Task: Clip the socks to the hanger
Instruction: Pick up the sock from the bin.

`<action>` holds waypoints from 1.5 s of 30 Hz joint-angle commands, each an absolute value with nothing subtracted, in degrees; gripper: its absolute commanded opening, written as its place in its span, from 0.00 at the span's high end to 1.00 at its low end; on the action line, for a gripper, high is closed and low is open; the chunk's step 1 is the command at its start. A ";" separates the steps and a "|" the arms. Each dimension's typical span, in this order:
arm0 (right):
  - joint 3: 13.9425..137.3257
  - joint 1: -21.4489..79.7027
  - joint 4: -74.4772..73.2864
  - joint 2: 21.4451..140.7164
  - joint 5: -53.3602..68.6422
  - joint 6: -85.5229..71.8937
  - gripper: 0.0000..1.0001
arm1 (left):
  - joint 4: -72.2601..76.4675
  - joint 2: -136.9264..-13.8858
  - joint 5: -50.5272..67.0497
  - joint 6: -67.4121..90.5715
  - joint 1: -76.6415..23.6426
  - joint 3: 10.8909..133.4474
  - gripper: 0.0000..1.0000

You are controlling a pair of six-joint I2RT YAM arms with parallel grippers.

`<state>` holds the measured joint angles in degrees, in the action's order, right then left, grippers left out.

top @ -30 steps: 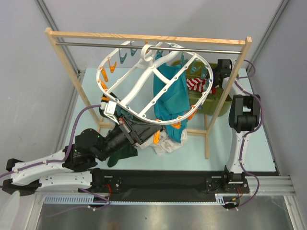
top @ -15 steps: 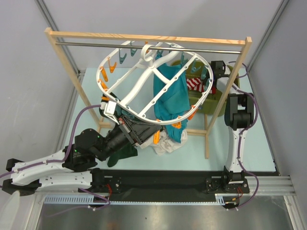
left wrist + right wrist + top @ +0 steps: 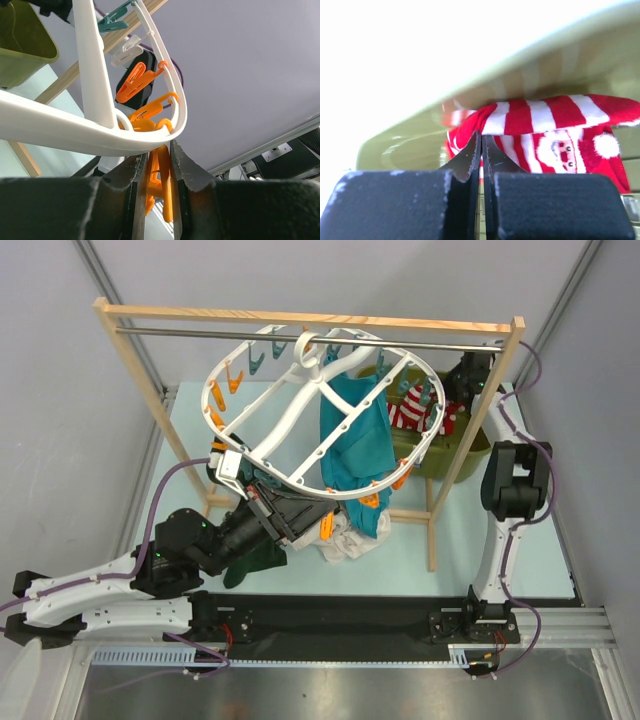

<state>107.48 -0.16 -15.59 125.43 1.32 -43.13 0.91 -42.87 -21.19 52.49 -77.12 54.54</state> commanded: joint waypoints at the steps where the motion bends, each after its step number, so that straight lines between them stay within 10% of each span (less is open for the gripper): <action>1: 108.54 -1.93 -12.31 117.69 5.17 -37.36 1.00 | 2.46 -43.15 -21.09 51.77 -77.08 54.49 1.00; 25: 98.70 -2.20 -13.79 121.64 7.57 -38.14 0.94 | 3.78 -45.09 -20.39 52.91 -77.17 54.49 1.00; 45: 101.25 -4.22 -17.93 119.35 -2.29 -47.81 0.24 | 3.78 -43.33 -21.27 52.38 -77.17 53.44 1.00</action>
